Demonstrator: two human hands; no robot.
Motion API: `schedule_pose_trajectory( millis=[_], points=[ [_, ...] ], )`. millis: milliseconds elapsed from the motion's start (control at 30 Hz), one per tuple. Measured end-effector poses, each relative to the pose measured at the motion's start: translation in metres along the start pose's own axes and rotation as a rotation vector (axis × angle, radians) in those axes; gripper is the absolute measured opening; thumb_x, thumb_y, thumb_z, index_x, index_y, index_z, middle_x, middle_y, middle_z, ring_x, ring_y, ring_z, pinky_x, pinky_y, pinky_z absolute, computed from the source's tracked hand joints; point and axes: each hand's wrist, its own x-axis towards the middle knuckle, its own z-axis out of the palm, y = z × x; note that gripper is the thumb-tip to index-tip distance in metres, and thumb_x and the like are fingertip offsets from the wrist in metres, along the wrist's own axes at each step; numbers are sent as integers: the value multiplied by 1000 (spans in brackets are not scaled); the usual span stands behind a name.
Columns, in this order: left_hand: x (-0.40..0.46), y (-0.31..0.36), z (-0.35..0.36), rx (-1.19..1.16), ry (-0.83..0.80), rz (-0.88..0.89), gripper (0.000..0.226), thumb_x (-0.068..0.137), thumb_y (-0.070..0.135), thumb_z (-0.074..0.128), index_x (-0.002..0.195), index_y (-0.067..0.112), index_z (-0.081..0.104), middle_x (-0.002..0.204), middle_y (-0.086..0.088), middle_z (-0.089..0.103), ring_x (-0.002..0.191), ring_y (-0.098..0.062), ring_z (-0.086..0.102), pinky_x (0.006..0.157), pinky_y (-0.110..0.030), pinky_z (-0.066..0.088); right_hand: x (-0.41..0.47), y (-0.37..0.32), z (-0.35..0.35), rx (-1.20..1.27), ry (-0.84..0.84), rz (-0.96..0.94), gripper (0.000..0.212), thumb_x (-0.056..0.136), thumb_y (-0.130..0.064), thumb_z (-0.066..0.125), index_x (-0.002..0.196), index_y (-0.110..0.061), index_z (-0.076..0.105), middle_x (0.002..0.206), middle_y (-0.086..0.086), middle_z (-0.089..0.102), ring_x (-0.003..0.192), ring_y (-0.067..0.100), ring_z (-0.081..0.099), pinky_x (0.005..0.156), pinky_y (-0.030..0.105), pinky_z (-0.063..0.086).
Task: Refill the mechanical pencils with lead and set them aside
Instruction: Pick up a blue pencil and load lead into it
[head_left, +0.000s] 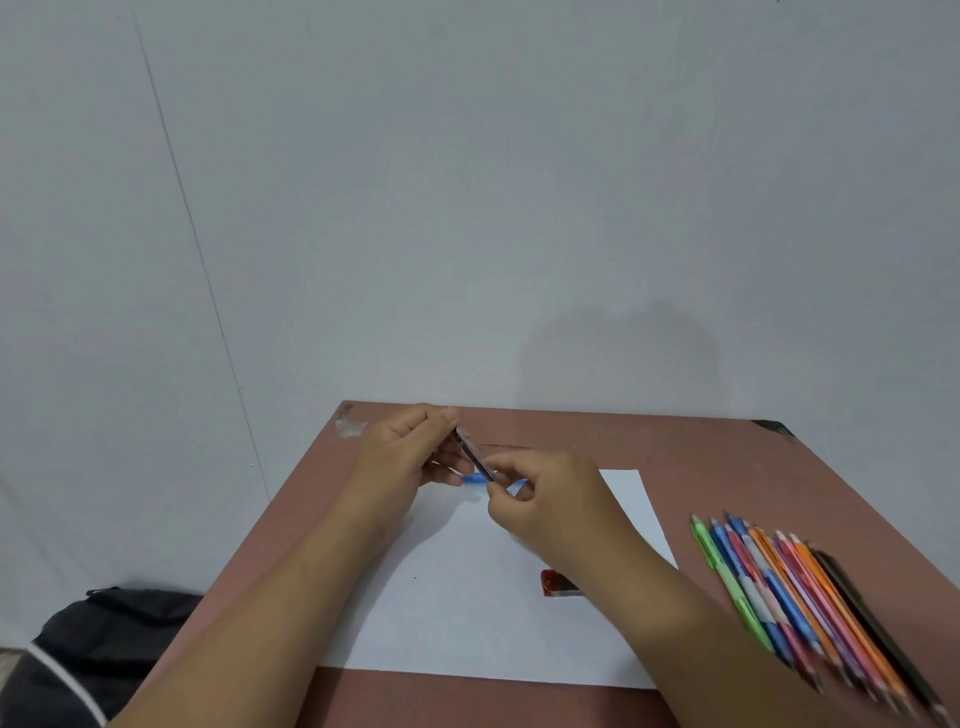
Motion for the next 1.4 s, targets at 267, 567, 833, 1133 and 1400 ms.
schedule_pose_trajectory(
  millis=[267,567,833,1133,1400],
  points=[
    [0,-1,4,-57,-33,-9,42,93,31,61,99,-10,67,94,-29,72,77,-31,71,66,-30,59,-1,-1,-10,66,-57,-1,17,88,-24,69,100,-36,75,68,-30,58,59,6,52,54,18,44],
    [1,-5,7,-231,-131,-188,26,102,13,53,108,-8,66,104,-29,72,80,-22,74,77,-26,62,8,11,-20,-66,245,-150,44,89,1,62,123,-24,73,104,-8,58,83,6,59,73,8,44],
    [-3,-2,12,-346,-226,-390,46,103,31,49,122,-8,62,116,-31,68,102,-38,71,88,-35,61,10,23,-22,-162,150,-284,51,90,14,62,123,-23,72,104,-5,53,87,10,59,76,21,51],
    [0,0,5,-516,-361,-540,102,88,81,35,135,-8,54,132,-31,60,120,-42,63,93,-39,59,3,1,-35,-296,62,-241,125,91,6,57,135,-69,-33,96,-11,45,73,11,49,67,27,53],
    [5,-3,-5,-705,-426,-526,116,79,86,41,140,-13,48,143,-35,49,136,-48,46,107,-44,43,20,-10,-38,-552,-102,-380,114,85,10,55,150,-62,-5,104,-11,44,82,11,40,68,35,55]
  ],
)
